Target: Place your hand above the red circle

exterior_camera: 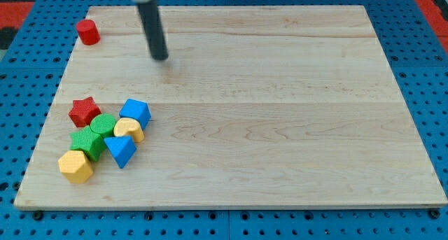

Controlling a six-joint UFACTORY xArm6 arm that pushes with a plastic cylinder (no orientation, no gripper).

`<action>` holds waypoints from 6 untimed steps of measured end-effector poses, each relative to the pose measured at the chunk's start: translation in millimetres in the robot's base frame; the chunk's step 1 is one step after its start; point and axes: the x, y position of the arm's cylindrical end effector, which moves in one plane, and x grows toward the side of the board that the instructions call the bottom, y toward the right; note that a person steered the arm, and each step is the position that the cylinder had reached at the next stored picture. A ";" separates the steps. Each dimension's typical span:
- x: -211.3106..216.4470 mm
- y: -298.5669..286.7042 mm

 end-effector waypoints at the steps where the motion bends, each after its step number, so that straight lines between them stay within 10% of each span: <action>1: -92.8 -23.1; 6: -68.2 -174.8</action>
